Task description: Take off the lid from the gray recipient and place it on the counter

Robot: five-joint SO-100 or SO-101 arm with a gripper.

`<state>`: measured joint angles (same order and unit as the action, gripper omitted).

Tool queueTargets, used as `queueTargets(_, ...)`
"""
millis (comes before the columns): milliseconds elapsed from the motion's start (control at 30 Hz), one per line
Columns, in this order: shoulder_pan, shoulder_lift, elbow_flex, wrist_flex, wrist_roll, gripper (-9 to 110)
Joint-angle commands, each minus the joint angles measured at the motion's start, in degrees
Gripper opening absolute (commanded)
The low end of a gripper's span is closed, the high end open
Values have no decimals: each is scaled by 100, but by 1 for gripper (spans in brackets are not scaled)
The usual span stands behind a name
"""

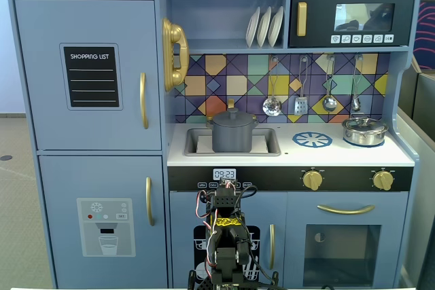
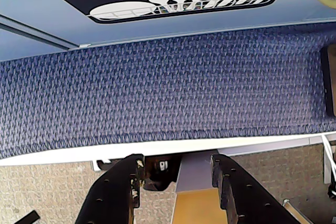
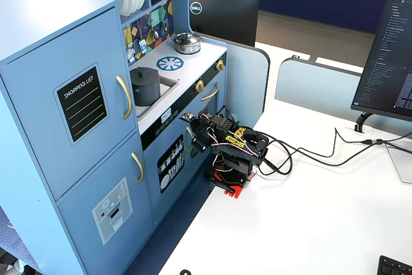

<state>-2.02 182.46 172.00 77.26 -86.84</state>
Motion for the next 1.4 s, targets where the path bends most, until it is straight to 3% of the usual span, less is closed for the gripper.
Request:
queueTargets(0, 527, -35, 0, 1046, -185, 0)
queueTargets(333, 519, -35, -79, 650, -237, 0)
queueTargets(767, 290, -1942, -4087, -2109, -598, 0)
queueTargets(1033, 352, -2584, -5063, -4078, -853, 0)
queueTargets(1367, 606, -3621, -5827, -5019, -677, 6)
